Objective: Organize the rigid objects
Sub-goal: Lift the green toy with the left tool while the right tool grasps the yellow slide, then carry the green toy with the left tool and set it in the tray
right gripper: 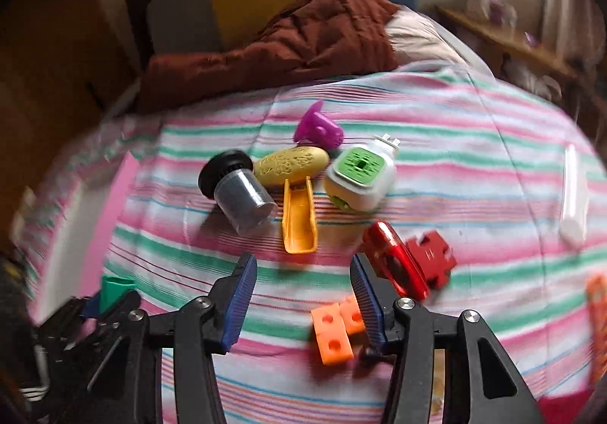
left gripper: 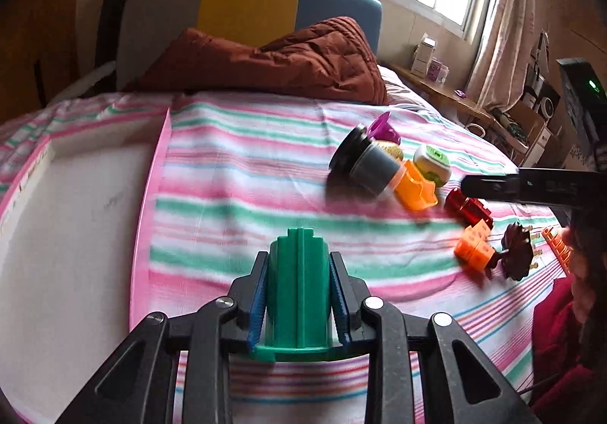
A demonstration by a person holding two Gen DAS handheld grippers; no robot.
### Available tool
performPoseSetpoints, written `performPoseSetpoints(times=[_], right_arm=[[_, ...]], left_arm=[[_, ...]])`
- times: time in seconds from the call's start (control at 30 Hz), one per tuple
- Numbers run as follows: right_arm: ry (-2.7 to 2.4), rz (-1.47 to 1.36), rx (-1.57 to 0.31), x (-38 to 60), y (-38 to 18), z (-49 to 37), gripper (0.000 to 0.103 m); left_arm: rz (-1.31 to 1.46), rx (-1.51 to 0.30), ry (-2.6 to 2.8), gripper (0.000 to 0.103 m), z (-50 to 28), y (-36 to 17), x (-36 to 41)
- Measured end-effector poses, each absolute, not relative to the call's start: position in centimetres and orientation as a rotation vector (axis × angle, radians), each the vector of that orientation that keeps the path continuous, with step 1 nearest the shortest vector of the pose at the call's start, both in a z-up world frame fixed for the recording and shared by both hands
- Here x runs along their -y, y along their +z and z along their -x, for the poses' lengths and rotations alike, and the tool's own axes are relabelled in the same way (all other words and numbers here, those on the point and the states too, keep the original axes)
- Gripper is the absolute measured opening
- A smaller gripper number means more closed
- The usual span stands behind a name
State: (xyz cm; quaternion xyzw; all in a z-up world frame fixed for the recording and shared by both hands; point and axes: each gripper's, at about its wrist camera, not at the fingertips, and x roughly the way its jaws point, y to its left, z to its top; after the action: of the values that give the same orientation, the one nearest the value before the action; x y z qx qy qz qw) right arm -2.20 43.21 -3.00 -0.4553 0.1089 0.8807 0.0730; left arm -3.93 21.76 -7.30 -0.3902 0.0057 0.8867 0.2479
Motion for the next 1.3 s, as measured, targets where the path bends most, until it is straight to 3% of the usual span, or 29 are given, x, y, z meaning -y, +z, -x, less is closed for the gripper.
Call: performPoseSetpoints(times=[0.17,0.3,0.33,0.37,0.7,1.1,1.3], right_arm=[[2.546,1.492,-0.203,-42.1,-5.8,6.4,0.044],[2.537,1.494,-0.218,-42.8,-7.1,7.9,0.043],[2.540,1.494,-0.220,-43.0,-7.2,8.0,0.039],[2.537,1.499,-0.210,-43.0,-7.4,8.2,0.027],[2.523,1.541,-0.278,-43.1,-7.3,7.4,0.027],[2.609,1.300,-0.500,-45.5,-3.1,5.2,0.027],[2.692,1.336,-0.455,-43.7,-3.0,5.5,0.027]], left_arm=[[1.047,0.000,2.395,0.029,3.0,-7.5,-21.2],[1.033,0.010,2.380,0.029,2.4,-7.6,-21.0],[1.032,0.010,2.378,0.029,2.3,-7.7,-21.0],[1.031,0.009,2.376,0.029,2.1,-7.7,-20.9],[1.067,-0.021,2.358,0.029,1.1,-7.5,-20.5],[1.049,0.025,2.350,0.029,0.6,-5.3,-19.5],[1.034,0.062,2.359,0.029,1.1,-3.6,-17.9]])
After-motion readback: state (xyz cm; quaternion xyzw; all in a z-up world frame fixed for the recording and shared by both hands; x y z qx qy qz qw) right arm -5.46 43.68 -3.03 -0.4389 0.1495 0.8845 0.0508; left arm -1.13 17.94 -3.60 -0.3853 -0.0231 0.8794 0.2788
